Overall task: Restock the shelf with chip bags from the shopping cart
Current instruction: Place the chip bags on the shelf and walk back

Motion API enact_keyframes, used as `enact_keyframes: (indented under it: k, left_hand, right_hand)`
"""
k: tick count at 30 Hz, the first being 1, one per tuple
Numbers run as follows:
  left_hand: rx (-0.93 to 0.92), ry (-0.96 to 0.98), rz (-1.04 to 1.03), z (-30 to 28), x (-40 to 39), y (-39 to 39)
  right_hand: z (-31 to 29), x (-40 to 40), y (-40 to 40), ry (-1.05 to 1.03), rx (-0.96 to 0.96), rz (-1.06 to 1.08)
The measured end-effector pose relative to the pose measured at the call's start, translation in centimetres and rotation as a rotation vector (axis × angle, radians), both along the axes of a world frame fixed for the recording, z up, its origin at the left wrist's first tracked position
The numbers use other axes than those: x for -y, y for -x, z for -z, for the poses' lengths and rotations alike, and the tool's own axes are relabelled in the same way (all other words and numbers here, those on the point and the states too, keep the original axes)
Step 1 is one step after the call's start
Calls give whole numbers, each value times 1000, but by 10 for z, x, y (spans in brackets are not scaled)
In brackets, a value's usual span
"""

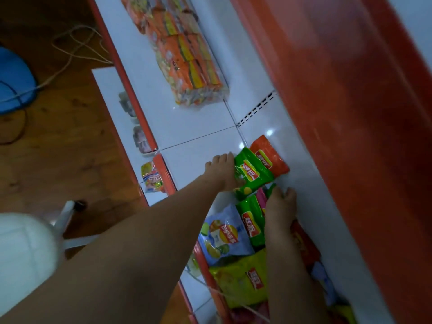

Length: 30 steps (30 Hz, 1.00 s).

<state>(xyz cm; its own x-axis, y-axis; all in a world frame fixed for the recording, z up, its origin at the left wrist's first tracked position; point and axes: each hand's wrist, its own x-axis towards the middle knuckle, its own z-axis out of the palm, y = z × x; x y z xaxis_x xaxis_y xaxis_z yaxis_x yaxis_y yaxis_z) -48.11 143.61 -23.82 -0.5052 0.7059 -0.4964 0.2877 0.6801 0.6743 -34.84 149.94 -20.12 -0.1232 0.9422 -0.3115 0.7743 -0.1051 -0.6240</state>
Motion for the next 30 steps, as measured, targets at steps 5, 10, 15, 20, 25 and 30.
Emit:
enact_keyframes:
  k: [5,10,15,20,25,30]
  left_hand:
    - [-80,-4,-112,0,54,-10]
    - [-165,79,-305,-21,165,-39]
    - [-210,128,-559,-55,294,-95]
    - [-274,170,-762,-95,428,-194]
    - [-307,211,-874,-127,553,-307]
    - [-326,240,-1081,-159,658,-415]
  right_hand:
    - [-4,37,7,-59,-44,-113]
    - [-30,122,10,-171,-98,-274]
    - [-55,225,-36,-78,-180,-553]
    - [-71,340,-116,-31,-189,-870]
    - [-88,450,-203,51,-180,-1196]
    - [-115,567,-273,90,-196,-1436]
